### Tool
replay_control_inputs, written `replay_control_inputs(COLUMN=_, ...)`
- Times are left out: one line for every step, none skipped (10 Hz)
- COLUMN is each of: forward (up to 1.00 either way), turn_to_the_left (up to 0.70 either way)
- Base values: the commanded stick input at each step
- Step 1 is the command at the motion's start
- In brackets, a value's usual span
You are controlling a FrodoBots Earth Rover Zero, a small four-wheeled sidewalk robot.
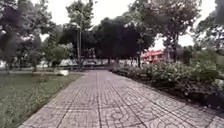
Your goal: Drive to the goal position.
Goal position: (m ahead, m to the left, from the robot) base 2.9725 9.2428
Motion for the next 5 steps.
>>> replay_control_inputs(forward=1.0, turn_to_the_left=0.0)
replay_control_inputs(forward=1.0, turn_to_the_left=0.15)
replay_control_inputs(forward=1.0, turn_to_the_left=0.22)
replay_control_inputs(forward=1.0, turn_to_the_left=0.0)
replay_control_inputs(forward=1.0, turn_to_the_left=0.0)
